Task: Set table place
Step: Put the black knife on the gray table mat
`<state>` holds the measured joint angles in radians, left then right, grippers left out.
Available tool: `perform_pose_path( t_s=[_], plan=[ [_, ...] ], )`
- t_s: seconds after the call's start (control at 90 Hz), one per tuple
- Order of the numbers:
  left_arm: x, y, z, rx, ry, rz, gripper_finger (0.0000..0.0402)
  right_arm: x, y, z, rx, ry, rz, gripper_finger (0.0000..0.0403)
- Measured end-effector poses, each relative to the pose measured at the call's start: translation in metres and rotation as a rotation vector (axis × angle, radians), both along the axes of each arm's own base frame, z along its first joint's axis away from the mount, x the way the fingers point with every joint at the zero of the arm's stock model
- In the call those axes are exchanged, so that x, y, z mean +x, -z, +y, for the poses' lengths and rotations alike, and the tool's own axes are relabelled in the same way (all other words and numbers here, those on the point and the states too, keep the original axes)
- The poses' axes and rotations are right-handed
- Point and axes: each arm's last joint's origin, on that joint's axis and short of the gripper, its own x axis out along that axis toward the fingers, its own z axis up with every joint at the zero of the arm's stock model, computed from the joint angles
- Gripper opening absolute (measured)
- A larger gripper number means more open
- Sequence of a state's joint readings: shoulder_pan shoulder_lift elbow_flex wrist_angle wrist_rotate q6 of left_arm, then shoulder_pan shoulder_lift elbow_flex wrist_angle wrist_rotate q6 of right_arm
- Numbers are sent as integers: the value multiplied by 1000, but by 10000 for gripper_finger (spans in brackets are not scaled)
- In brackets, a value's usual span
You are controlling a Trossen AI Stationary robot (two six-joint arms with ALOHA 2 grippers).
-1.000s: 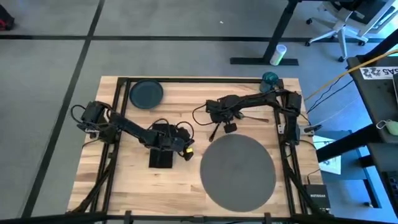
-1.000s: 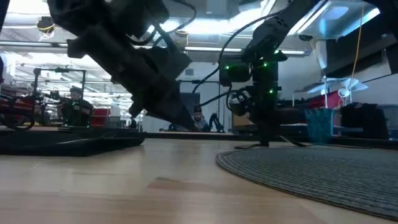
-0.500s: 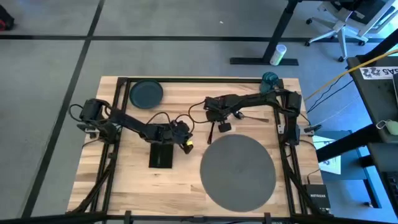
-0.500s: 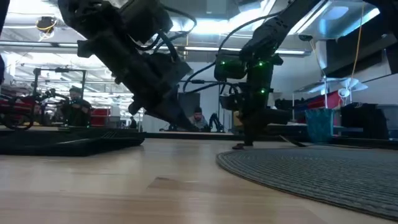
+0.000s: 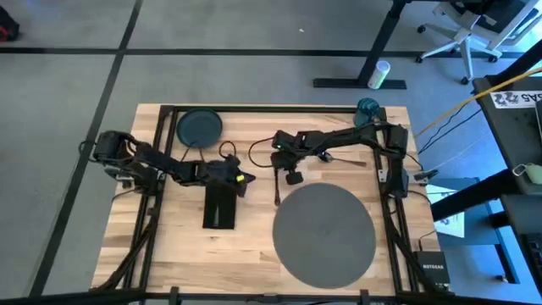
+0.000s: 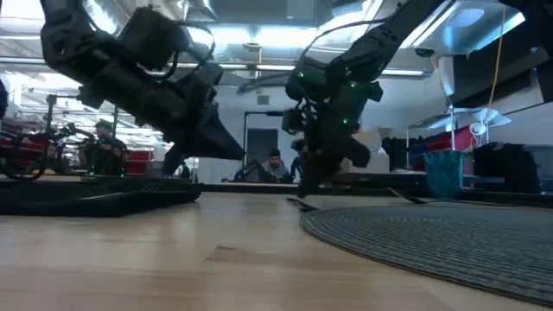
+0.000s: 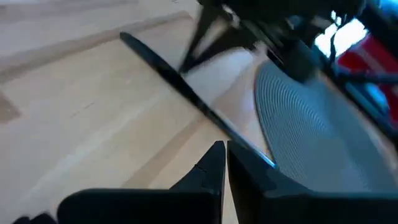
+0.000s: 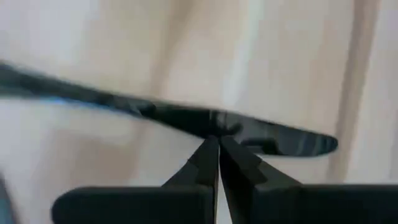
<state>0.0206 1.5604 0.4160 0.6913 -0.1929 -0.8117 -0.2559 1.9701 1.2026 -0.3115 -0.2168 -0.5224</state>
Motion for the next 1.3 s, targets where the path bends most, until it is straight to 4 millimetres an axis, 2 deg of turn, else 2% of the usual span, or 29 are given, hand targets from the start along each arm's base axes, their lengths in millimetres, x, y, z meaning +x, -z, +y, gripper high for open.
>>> perform_pose_path(
  t_s=[0.144, 0.378, 0.589, 0.789, 0.911, 1.056, 1.211, 1.3],
  plan=[
    [-2, 4, 7, -79, -34, 18, 0, 5, -3, 0, 1, 12, -59, 0],
    [-4, 12, 26, -118, -119, 71, 0, -3, 2, -1, -55, 70, 50, 0],
    [16, 3, 37, -235, -50, 13, 0, -4, 2, -1, -34, 113, 66, 1],
    [34, -8, 45, -153, -22, 14, 0, -9, 2, -2, -88, 129, 121, 1],
    [36, -2, 52, -126, -61, 111, 0, -15, -8, -3, -178, 145, 159, 0],
    [39, 7, 57, -87, -78, 166, 0, -25, -38, -10, -227, 166, 110, 0],
    [47, 14, 59, -17, -57, 203, 0, -38, -67, -25, -195, 202, 26, 0],
    [53, 17, 61, 30, -31, 224, 0, -42, -73, -34, -125, 201, -16, 0]
  ],
)
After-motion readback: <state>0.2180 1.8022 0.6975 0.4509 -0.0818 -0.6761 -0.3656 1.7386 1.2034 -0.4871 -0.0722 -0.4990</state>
